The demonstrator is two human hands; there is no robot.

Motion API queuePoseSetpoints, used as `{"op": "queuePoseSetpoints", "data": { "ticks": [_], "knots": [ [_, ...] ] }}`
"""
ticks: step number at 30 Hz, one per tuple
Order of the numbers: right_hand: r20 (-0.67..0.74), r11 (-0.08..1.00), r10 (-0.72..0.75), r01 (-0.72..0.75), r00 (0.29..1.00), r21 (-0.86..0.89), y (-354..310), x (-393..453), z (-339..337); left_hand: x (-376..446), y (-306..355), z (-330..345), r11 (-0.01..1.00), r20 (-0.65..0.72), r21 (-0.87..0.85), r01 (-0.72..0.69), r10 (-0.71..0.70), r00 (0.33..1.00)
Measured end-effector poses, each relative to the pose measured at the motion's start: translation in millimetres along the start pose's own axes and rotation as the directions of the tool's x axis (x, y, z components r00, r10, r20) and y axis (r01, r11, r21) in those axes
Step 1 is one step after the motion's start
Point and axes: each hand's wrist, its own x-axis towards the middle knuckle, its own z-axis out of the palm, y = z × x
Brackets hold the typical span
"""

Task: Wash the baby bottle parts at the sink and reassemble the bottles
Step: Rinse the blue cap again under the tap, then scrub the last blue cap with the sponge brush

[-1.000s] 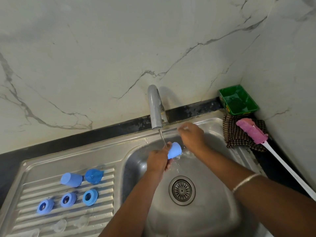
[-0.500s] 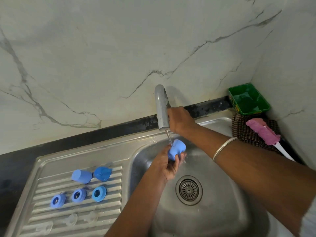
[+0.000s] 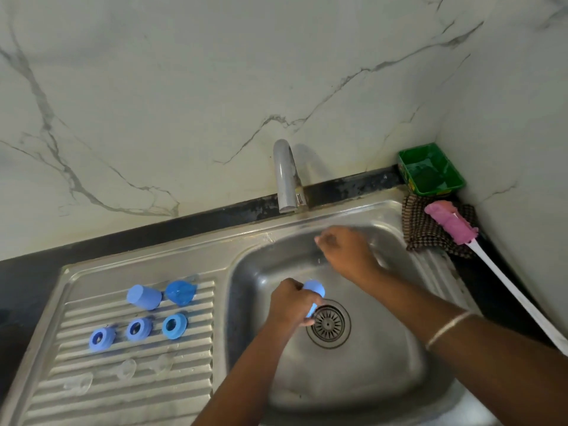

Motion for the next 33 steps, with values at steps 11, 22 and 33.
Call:
{"op": "queuePoseSetpoints", "data": {
  "ticks": [11,22,33],
  "knots": [
    [0.025,0.920,0.142,-0.123,0.990,-0.373,75.0,-90.7,-2.0,-20.0,-38.4,36.9,0.474,0.062,0.810,-0.345,0.516,0.854],
    [-0.424,0.878,-0.200,-0.030,0.883,-0.477,86.3,-75.0,-89.8,-33.2,-26.6,56.8,0.990,0.010,0.139,-0.023,0.021,1.000],
    [-0.433,0.861,0.128,-0.316,0.892,-0.397,122.4,-42.6,-121.9,-56.1,-35.1,61.5,0.997,0.079,-0.061,0.048,-0.043,0.996]
  ]
}}
